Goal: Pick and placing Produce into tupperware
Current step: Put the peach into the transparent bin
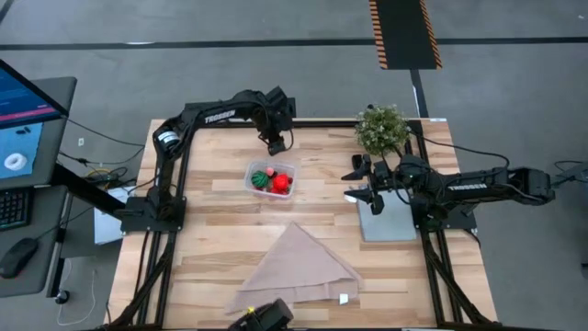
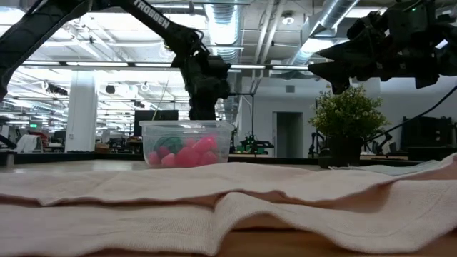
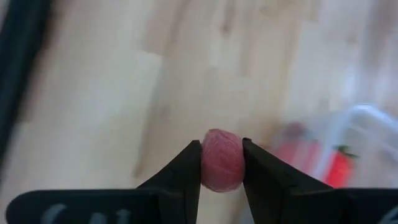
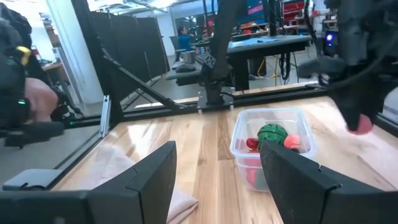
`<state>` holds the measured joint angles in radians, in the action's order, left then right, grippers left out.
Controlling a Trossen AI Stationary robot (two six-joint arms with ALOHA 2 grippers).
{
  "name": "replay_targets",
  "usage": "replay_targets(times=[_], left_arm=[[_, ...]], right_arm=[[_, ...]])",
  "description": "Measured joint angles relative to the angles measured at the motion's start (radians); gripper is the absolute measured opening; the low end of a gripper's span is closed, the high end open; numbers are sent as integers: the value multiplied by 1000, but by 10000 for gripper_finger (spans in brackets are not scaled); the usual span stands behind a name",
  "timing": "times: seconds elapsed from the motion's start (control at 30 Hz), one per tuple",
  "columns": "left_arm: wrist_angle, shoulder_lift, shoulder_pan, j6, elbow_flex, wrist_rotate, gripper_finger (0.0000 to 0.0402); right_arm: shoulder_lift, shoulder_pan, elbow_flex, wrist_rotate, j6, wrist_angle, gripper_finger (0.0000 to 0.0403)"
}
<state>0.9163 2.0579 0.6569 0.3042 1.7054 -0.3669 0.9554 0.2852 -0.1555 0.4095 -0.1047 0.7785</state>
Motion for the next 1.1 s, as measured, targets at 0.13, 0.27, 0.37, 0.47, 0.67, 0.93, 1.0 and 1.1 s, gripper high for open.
replay_targets(times=[0.13, 0.27, 0.37, 0.47, 0.67, 0.93, 1.0, 1.1], left_arm=[[63, 0, -47, -2, 13, -87, 89], [96, -6, -91, -37, 15, -166, 90], [108, -27, -124, -55, 15, -148, 90], [112, -47, -152, -83, 15, -92, 90], [151, -61, -178, -101, 14, -10, 90], [155, -61, -179, -104, -41, 3, 91], [148, -61, -180, -118, -58, 58, 94], [133, -61, -180, -129, -74, 108, 106]], right_arm=[[0, 0, 0, 0, 1, -12, 255], [0, 0, 0, 0, 0, -16, 255], [0, -11, 0, 0, 3, -17, 255], [0, -27, 0, 1, 8, -17, 255], [0, -51, 0, 1, 9, -17, 255], [0, -57, 0, -16, 9, -17, 255], [0, -57, 0, -18, 10, -16, 255], [0, -57, 0, -18, 10, -16, 255]])
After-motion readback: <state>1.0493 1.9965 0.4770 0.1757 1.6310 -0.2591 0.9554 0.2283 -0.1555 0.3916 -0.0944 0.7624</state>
